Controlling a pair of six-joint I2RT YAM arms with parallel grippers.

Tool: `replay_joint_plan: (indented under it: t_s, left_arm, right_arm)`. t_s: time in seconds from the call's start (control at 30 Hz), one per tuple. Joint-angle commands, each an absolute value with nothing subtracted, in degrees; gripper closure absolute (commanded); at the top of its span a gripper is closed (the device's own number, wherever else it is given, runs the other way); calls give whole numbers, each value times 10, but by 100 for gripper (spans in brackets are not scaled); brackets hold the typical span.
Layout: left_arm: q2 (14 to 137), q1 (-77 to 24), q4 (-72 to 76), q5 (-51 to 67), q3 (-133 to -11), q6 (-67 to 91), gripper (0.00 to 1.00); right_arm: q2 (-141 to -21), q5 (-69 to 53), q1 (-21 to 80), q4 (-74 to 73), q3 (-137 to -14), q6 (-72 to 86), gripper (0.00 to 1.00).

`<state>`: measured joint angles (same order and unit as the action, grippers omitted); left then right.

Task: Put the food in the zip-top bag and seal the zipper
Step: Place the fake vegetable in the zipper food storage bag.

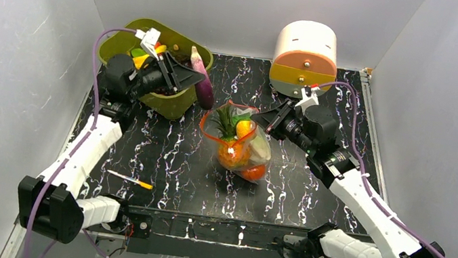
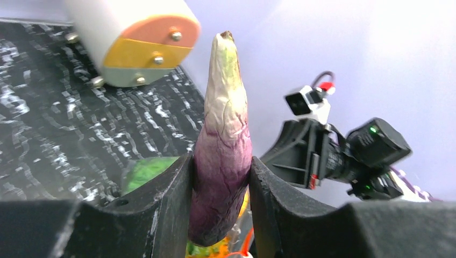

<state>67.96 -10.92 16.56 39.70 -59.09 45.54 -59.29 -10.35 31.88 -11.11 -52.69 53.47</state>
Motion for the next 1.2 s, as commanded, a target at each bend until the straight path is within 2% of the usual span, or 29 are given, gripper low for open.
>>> replay_joint_plan:
  t_s: [0.0,0.13,0.27,0.6,0.73,0.93,1.17]
  left_arm:
    - [630,-152,350,404,-543,505,94]
    - [621,-203,409,359,-511,484,95]
    - [623,-257,388,294,-507,382,96]
    - [659,-327,460,213,-459,267,100]
    - [663,-334,532,191,-408,264,100]
    - [642,-350,513,164,-365,237,100]
    - [604,-352,576,125,-345,314,100]
  right_arm:
    - [-566,-81,322,-33,-538,580,100]
    - [-550,-77,321,-9,-521,613,100]
    - [-546,-87,322,3,-514,630,100]
    - [-546,-120,321,19,-522,645,100]
    - [-564,-148,322,21,-533,646,100]
    - [-567,-150,323,41,-534,656,100]
    - [-578,-164,325,92,-511,689,100]
